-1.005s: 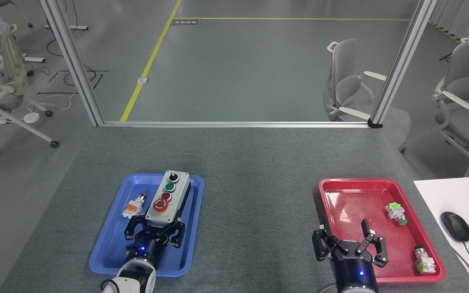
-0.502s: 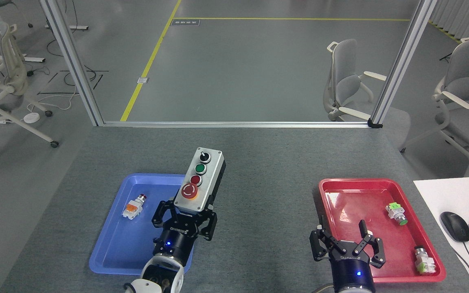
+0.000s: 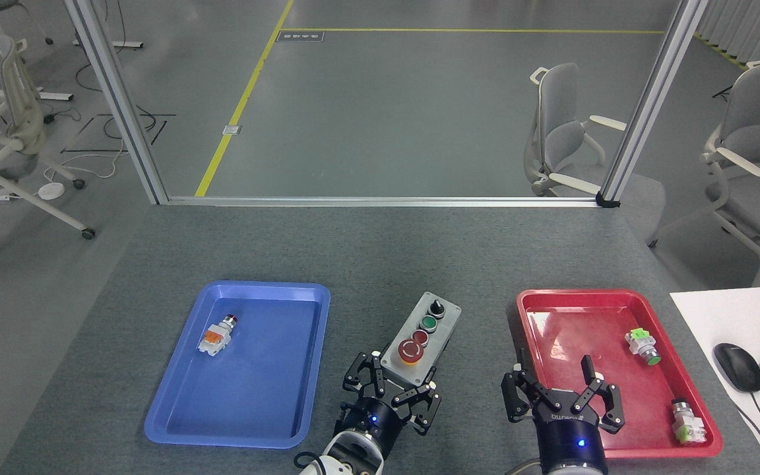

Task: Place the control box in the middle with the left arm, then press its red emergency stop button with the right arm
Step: 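Lift the control box with the left gripper and carry it toward the table middle, then lower the control box onto the table between the trays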

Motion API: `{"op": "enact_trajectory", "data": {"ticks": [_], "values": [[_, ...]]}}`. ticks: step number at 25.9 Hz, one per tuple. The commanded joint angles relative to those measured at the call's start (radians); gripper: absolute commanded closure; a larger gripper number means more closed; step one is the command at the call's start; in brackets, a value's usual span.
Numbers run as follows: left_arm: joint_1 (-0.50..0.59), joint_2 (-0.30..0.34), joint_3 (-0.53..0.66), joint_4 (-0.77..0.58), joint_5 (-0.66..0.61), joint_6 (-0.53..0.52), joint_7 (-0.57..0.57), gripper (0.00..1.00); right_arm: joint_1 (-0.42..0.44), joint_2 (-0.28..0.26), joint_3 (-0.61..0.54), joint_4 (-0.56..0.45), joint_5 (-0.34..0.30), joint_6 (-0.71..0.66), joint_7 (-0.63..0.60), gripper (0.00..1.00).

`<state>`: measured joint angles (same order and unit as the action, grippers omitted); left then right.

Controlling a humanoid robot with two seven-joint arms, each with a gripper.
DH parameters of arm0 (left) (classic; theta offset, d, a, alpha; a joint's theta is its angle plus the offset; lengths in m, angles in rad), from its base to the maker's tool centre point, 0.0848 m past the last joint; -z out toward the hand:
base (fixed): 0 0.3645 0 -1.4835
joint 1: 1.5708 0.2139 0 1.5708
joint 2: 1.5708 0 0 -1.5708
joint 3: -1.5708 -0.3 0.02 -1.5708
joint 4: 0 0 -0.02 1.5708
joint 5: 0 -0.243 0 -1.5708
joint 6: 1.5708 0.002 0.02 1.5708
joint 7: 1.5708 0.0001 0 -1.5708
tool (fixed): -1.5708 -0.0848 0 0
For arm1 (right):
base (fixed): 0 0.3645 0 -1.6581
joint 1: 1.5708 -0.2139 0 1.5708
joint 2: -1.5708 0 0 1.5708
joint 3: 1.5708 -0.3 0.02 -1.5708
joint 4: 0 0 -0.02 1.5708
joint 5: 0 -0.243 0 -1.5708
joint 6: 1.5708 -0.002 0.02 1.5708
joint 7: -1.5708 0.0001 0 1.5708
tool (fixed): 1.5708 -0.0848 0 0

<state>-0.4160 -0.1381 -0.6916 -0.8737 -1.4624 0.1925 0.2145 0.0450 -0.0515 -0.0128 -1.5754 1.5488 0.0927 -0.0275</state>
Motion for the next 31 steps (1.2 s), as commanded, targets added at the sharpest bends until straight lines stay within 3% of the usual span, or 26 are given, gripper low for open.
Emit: {"op": "enact_trajectory", "data": {"ticks": [1,8,14,17,23,27,31], "values": [[-0.024,-0.001,-0.058,0.033,0.002,0.013,-0.026,1.0,0.001,-0.004,0.001,0.0,-0.001,-0.001,-0.002,0.02],[-0.024,-0.001,-0.151,0.044,0.002,0.005,-0.047,1.0,-0.005,-0.011,0.002,0.009,-0.032,-0.004,-0.005,0.02],[-0.027,-0.001,-0.157,0.039,0.005,0.005,-0.049,0.97,-0.002,-0.01,0.001,0.009,-0.033,-0.002,-0.005,0.02],[-0.027,-0.001,-0.155,0.042,0.007,0.013,-0.05,0.38,-0.001,-0.011,0.001,0.014,-0.035,-0.004,-0.005,0.02],[-0.026,0.0,-0.154,0.042,0.008,0.015,-0.049,0.29,0.004,-0.011,-0.004,0.014,-0.033,-0.022,-0.008,0.02],[-0.026,0.0,-0.154,0.041,0.008,0.018,-0.049,0.14,0.006,-0.011,-0.006,0.014,-0.032,-0.025,-0.009,0.02],[-0.026,0.002,-0.157,0.041,0.01,0.018,-0.049,0.1,0.006,-0.011,-0.006,0.012,-0.03,-0.024,-0.009,0.02]]}}
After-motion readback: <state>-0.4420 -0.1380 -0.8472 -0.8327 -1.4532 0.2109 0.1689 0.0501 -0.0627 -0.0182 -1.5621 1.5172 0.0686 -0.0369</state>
